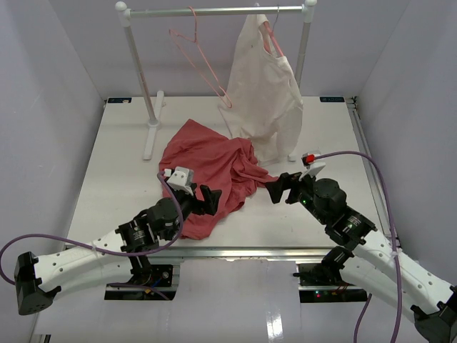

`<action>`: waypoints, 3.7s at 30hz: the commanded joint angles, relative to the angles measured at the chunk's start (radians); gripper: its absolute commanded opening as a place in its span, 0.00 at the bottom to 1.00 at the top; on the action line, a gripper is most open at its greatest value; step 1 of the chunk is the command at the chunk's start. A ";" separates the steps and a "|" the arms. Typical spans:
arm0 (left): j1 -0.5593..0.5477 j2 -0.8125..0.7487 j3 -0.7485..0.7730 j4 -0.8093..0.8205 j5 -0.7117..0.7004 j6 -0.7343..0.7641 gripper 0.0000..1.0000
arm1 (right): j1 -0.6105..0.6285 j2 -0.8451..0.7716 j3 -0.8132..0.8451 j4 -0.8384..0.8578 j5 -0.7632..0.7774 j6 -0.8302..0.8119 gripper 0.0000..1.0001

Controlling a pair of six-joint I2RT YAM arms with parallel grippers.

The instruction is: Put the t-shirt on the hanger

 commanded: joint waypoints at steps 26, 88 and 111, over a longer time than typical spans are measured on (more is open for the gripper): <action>0.011 0.232 -0.096 -0.326 0.034 -0.442 0.91 | 0.097 0.869 0.086 0.497 -0.130 0.131 0.64; -0.003 0.322 0.051 -0.462 0.302 -0.407 0.76 | 0.114 0.190 0.015 0.108 0.061 0.087 0.08; -0.107 0.839 0.305 -0.421 0.094 -0.484 0.59 | 0.114 0.158 -0.028 0.125 0.070 0.096 0.08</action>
